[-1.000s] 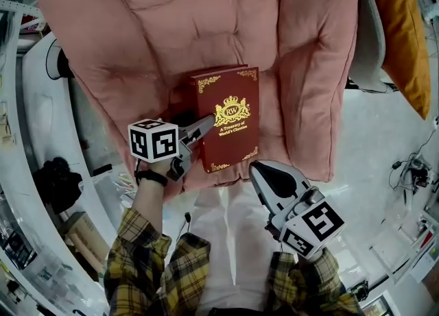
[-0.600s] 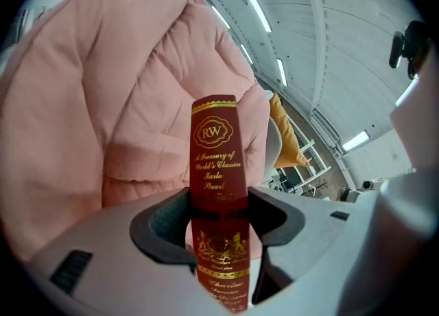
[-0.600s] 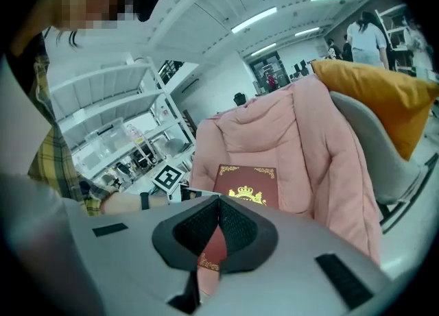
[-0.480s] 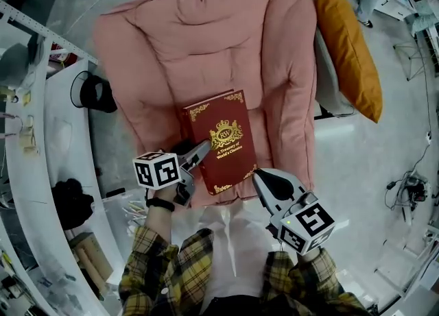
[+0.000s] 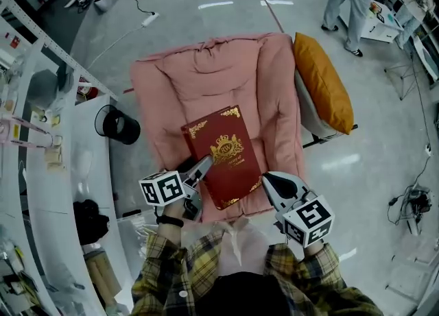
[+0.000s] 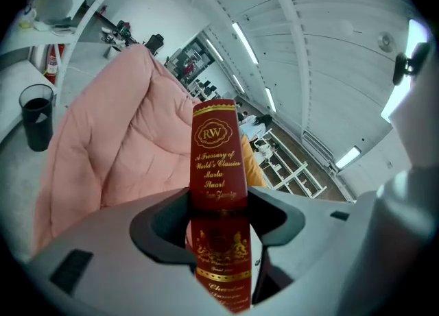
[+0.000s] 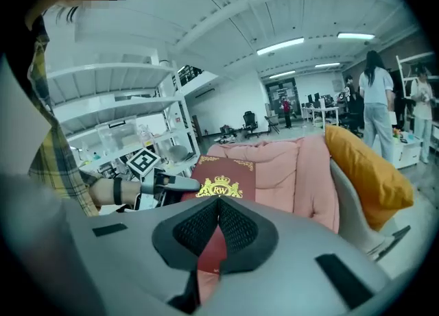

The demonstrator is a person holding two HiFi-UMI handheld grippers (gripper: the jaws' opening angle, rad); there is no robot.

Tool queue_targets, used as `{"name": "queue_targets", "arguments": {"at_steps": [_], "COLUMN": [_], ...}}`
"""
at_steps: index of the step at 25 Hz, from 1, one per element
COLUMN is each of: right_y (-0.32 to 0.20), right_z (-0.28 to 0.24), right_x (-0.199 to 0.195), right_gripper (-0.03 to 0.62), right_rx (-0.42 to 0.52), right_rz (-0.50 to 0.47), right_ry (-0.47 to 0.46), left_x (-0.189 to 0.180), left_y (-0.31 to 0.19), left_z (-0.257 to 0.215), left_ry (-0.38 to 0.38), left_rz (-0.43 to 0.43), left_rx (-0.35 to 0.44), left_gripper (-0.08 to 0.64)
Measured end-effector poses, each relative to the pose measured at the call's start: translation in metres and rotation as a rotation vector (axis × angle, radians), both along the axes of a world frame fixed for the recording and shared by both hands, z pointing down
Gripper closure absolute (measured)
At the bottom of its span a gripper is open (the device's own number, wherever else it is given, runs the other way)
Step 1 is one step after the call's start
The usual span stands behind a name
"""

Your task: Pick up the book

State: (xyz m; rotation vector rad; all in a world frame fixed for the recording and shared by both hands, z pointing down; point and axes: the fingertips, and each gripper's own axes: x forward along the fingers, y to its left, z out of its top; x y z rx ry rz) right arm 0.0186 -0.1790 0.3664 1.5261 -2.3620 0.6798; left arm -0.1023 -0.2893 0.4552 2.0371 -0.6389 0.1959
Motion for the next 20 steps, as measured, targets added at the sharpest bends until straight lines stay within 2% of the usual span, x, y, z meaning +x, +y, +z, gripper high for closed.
{"name": "queue_targets", "arguments": {"at_steps": [3,8,17,20], "right_y": [0.005,0.01,0.008,0.009], "right_z": [-0.015,-0.039,-0.1,-0.111], "right_x": [0.009,0.021,0.024,0.019], "right_gripper": [0.577,0.577,0.577,0.577], "right_rx": [0.023,0.07,0.199,0.224], "right_rz": [0.033,0.071,0.058,0.049], "right_ry": [0.013,0.018,0.029,0.033], "left_x": [-0.011,-0.016,-0.009,-0.021], "left_y": [0.003,0.018,0.031,0.032], "left_z": [-0.029,-0.067,-0.146,-0.151], "left_ry": [0.009,0.069,0.221,0.222], "left_rz": [-0.04,-0.083,-0.099,-0.122], "left_rx": [0.029,0.043,0.105,0.09], "left_gripper": [0.31,0.311,0.311,0.311]}}
